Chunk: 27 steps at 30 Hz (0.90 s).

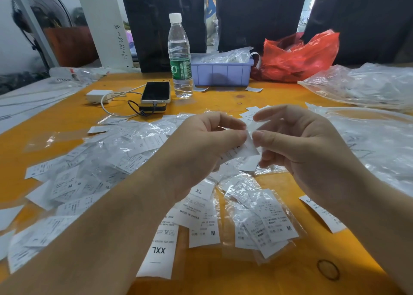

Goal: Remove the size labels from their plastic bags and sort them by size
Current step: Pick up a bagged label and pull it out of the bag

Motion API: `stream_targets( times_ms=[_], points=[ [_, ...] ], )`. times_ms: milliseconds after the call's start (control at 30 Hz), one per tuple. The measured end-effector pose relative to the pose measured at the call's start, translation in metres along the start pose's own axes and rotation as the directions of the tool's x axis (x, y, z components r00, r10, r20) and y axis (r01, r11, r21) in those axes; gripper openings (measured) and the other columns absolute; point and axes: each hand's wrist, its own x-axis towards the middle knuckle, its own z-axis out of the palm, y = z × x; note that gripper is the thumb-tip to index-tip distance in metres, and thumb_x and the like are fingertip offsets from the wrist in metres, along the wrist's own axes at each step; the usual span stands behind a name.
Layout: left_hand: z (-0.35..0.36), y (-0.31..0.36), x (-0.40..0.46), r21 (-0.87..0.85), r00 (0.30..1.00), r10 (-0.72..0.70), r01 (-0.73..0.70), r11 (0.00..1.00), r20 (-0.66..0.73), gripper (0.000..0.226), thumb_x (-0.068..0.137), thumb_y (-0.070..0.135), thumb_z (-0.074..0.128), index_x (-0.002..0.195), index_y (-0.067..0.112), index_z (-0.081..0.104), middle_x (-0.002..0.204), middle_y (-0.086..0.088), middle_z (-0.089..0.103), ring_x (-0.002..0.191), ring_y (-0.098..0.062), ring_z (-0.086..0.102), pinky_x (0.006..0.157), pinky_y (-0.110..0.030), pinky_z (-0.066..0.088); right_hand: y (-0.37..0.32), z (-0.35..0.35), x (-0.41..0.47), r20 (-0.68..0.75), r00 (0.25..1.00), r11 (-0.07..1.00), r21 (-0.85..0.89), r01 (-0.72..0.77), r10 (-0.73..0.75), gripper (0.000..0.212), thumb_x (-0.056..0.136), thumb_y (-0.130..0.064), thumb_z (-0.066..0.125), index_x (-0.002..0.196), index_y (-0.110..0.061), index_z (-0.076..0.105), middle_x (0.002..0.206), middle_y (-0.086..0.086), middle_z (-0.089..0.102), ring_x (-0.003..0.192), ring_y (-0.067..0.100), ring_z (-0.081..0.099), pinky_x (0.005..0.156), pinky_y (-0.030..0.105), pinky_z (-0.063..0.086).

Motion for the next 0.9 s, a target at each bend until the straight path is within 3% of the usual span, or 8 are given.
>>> stream_targets(
  times_ms=[100, 233, 333, 467, 733, 900],
  points=[
    [-0.0005, -0.0008, 0.0, -0.01, 1.0, 0.007, -0.007, 1.0, 0.01, 0.011, 0.088, 0.022, 0.068, 0.096, 0.027, 0.073, 0.071, 0.01, 0.068, 0.059, -0.003, 0.055, 0.053, -0.02, 0.043, 0.0012, -0.0007, 0.0007, 0.015, 0.999, 1.0, 0.008, -0.03, 0.03, 0.026, 0.076, -0.006, 0.07, 0.1, -0.011, 0.065, 0.068, 0.002, 0.067, 0.057, 0.015, 0.06, 0.054, 0.027, 0.054],
    [-0.0006, -0.0013, 0.0004, -0.017, 0.999, 0.048, -0.048, 0.999, 0.013, 0.011, 0.089, 0.018, 0.065, 0.087, 0.021, 0.076, 0.068, 0.01, 0.068, 0.052, 0.003, 0.056, 0.049, -0.014, 0.043, -0.0003, 0.0, 0.0013, 0.027, 0.997, 0.997, 0.02, -0.068, 0.067, 0.038, 0.064, -0.017, 0.07, 0.101, -0.011, 0.065, 0.068, 0.0, 0.068, 0.057, 0.014, 0.06, 0.053, 0.024, 0.053],
    [-0.0001, -0.0006, 0.0001, -0.032, 0.997, 0.073, -0.073, 0.997, 0.008, 0.012, 0.09, 0.013, 0.064, 0.085, 0.016, 0.075, 0.065, 0.011, 0.067, 0.051, 0.006, 0.057, 0.047, -0.009, 0.042, -0.0002, 0.0001, 0.0011, 0.038, 0.996, 0.997, 0.017, -0.081, 0.08, 0.032, 0.07, -0.014, 0.071, 0.101, -0.011, 0.064, 0.068, 0.001, 0.068, 0.057, 0.013, 0.059, 0.053, 0.023, 0.052],
    [-0.0008, -0.0005, 0.0005, -0.061, 0.996, 0.086, -0.087, 0.994, -0.013, 0.014, 0.089, 0.013, 0.064, 0.08, 0.018, 0.074, 0.065, 0.007, 0.066, 0.049, 0.001, 0.051, 0.047, -0.015, 0.041, 0.0001, -0.0003, 0.0012, 0.046, 0.994, 0.995, 0.016, -0.098, 0.097, 0.023, 0.08, -0.004, 0.067, 0.102, -0.01, 0.064, 0.069, 0.003, 0.069, 0.058, 0.015, 0.06, 0.053, 0.024, 0.053],
    [-0.0019, -0.0012, 0.0014, -0.077, 0.996, 0.083, -0.085, 0.993, -0.031, 0.016, 0.09, 0.015, 0.064, 0.079, 0.019, 0.074, 0.068, 0.004, 0.066, 0.053, -0.006, 0.049, 0.05, -0.021, 0.041, -0.0006, -0.0009, 0.0011, 0.068, 0.993, 0.994, 0.031, -0.102, 0.099, 0.042, 0.065, -0.015, 0.071, 0.106, -0.008, 0.065, 0.072, 0.006, 0.07, 0.06, 0.016, 0.062, 0.055, 0.026, 0.055],
    [-0.0022, -0.0017, 0.0024, -0.09, 0.994, 0.086, -0.091, 0.992, -0.064, 0.008, 0.091, 0.017, 0.064, 0.089, 0.018, 0.072, 0.066, 0.008, 0.066, 0.054, -0.006, 0.054, 0.05, -0.023, 0.047, -0.0007, -0.001, 0.0037, 0.018, 0.996, 0.983, 0.163, -0.085, 0.084, 0.037, 0.062, -0.012, 0.073, 0.098, -0.009, 0.066, 0.071, 0.008, 0.07, 0.058, 0.017, 0.063, 0.056, 0.028, 0.056]
  ],
)
